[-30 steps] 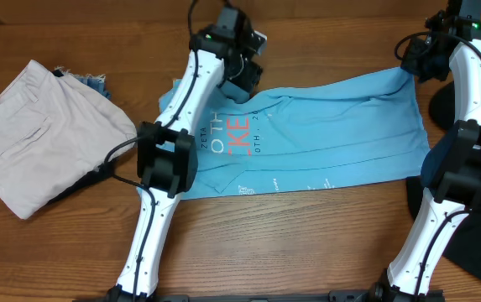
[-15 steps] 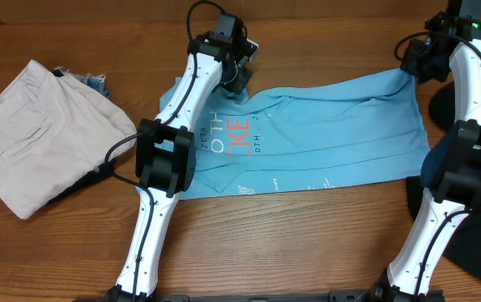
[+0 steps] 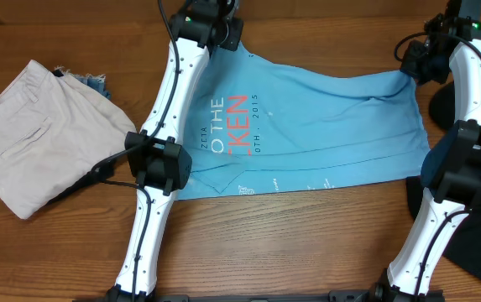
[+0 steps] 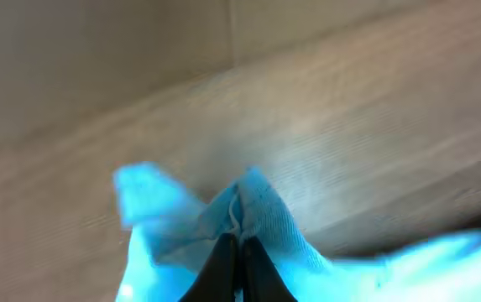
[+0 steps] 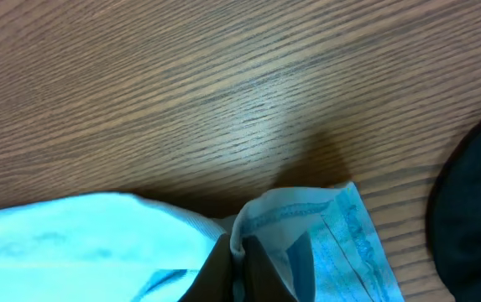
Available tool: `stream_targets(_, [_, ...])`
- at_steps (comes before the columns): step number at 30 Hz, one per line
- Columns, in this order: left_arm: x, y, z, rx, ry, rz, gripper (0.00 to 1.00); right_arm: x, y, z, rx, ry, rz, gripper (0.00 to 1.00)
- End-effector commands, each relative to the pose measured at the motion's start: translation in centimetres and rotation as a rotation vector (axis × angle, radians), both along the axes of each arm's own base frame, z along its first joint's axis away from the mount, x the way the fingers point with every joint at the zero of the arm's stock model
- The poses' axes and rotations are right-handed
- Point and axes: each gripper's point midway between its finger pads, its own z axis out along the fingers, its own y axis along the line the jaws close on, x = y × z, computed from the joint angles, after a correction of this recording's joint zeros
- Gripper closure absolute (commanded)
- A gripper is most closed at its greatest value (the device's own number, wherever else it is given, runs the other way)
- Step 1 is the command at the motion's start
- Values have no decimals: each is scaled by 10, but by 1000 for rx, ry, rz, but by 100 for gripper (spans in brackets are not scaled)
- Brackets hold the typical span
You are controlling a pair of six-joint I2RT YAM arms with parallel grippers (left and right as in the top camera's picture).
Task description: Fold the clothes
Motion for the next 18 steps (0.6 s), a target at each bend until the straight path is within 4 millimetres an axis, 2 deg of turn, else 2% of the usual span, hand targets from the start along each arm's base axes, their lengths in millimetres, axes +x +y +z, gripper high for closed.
stream_targets(1, [-14,-3,2,14,41,7,96,2,3,15,0,-33,3,96])
stream_targets(6, [-44,-24,-7,1,149,-59,96,2,3,15,0,-34,3,96])
stream_targets(7, [-55,-30,-11,6,184,-76,85,2,3,15,0,-34,3,96])
stream_targets(8, [-61,-33,-14,14,203,-84,66,2,3,15,0,-34,3,96])
stream_targets(9, [-65,-34,-16,30,216,-90,53,2,3,15,0,-34,3,96])
stream_targets(11, [-65,-23,-18,99,209,-69,32,2,3,15,0,-34,3,96])
stream_targets(16, [-46,13,-14,175,157,44,17,2,3,15,0,-34,3,96])
stream_targets(18, [-35,27,-10,135,135,91,16,2,3,15,1,-33,3,96])
